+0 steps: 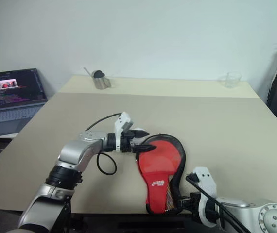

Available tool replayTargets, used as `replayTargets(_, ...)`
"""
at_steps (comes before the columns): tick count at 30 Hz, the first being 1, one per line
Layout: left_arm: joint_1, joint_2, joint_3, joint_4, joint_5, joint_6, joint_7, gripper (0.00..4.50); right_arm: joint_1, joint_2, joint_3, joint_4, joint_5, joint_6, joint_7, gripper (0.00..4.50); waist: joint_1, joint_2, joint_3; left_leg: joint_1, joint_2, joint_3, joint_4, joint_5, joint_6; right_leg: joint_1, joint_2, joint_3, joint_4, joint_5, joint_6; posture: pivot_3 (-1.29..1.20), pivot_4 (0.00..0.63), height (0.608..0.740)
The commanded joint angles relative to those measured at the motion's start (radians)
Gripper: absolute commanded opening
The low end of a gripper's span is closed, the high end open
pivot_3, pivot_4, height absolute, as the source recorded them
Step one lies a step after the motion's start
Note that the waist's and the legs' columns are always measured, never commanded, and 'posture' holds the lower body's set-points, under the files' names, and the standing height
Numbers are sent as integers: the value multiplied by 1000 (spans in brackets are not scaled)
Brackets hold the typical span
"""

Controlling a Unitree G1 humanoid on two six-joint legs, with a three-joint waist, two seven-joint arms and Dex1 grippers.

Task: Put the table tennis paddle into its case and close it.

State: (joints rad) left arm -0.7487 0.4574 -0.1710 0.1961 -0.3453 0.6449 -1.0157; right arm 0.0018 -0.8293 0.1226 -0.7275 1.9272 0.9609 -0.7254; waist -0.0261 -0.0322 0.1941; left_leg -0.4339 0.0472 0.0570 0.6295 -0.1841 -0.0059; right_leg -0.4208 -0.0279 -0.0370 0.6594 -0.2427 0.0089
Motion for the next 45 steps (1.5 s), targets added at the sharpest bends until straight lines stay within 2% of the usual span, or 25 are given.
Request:
replayTargets(1,-33,-9,-9,1,10,-23,-17,4483,9,-39,67,-68,45,-97,8,29,0,0,0,0,0,0,0,0,0,0,0,0,0,0,0,0,150,740)
replayTargets(8,-50,-19,-9,26,26,-36,-26,4483,-60,-107,100,-45,45,-172,22,29,1,0,0,0,0,0,1,0,0,0,0,0,0,0,0,0,150,740)
replayTargets(12,-58,-20,-1,43,35,-52,-22,4483,-103,-123,94,-1,45,-177,51,1079,1,0,0,0,0,-1,1,0,0,0,0,0,0,0,0,0,150,740)
replayTargets(17,-61,-20,10,51,41,-69,-10,4483,-147,-183,79,41,45,-128,136,2810,5,0,0,0,0,0,1,0,0,0,0,1,0,0,0,0,150,740)
replayTargets(20,-63,-18,20,55,42,-76,1,4483,-181,-239,63,60,19,-65,239,3852,6,-1,0,0,0,0,1,0,0,0,0,1,0,0,0,0,150,740)
replayTargets(26,-65,-10,47,68,45,-97,26,4483,-199,-380,-57,171,-213,45,572,3852,17,0,0,0,1,0,1,0,0,0,0,1,0,0,0,0,150,740)
replayTargets(29,-76,-6,75,91,49,-104,58,4483,-251,-382,-93,236,-349,43,699,3852,19,0,0,0,1,0,1,0,0,0,1,1,0,0,0,0,150,740)
replayTargets(31,-90,-6,105,117,53,-108,99,4483,-335,-329,-81,279,-486,2,759,3852,19,0,0,0,1,0,1,0,0,0,1,1,0,0,0,0,150,740)
replayTargets(33,-112,-8,130,157,68,-107,158,4483,-429,-223,-44,311,-651,-69,771,3852,18,-1,0,1,1,0,2,0,0,0,2,1,1,0,0,0,150,740)
replayTargets(37,-155,-17,150,241,103,-97,258,4483,-549,9,119,355,-1008,-205,813,3852,21,-1,0,0,2,0,1,0,0,-1,4,1,1,0,0,0,150,740)
replayTargets(42,-184,-16,153,291,121,-89,290,4483,-574,268,169,462,-1195,-292,844,3852,24,-1,0,-2,2,1,1,0,0,-2,3,2,0,0,0,0,150,740)
replayTargets(45,-187,-6,147,285,124,-41,294,4483,-565,380,244,530,-1322,-336,890,3852,24,-1,0,-2,1,2,2,0,0,-2,2,1,0,1,0,0,150,740)
